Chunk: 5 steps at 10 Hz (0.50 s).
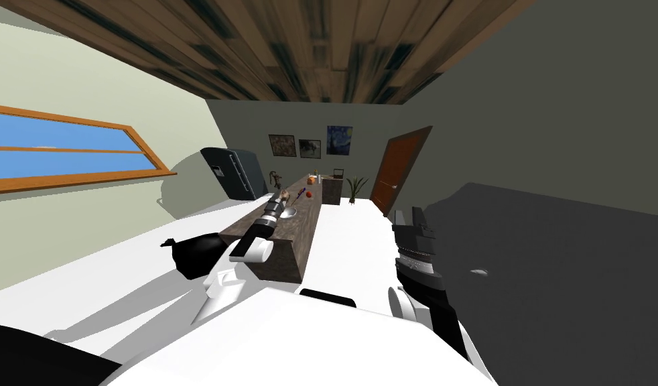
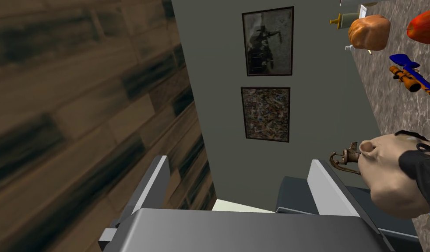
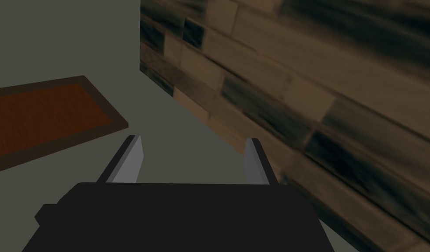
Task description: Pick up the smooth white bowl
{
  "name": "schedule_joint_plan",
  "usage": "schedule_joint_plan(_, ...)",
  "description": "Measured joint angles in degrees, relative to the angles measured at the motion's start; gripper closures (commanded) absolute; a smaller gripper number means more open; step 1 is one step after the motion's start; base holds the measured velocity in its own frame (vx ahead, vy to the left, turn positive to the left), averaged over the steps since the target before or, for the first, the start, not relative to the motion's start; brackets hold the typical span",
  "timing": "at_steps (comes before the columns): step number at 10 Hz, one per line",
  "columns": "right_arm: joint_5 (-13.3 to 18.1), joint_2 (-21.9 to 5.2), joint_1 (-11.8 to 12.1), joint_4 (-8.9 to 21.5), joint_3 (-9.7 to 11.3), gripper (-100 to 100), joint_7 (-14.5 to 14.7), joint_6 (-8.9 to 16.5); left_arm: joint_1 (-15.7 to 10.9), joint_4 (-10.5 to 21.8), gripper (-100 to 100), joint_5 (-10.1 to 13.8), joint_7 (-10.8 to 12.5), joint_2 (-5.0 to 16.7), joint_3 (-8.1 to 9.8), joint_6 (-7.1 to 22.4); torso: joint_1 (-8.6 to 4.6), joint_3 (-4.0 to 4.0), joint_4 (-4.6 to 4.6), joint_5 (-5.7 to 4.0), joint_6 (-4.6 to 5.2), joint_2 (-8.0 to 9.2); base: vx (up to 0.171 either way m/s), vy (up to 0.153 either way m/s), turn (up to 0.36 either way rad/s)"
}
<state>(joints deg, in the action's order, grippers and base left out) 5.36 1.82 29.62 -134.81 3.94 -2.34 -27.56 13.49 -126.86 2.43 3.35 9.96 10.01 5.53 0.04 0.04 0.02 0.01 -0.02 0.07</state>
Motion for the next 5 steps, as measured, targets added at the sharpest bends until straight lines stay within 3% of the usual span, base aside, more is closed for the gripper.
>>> schedule_joint_plan(5, 0.0, 0.0, 0.0, 0.0, 0.0, 0, 0.0, 0.0, -3.2, 1.4, -100, 0.5, 0.9, 0.1, 0.78, 7.4, 0.02, 0.01, 0.00, 0.00, 0.00, 0.02, -0.020, 0.007, -0.042)
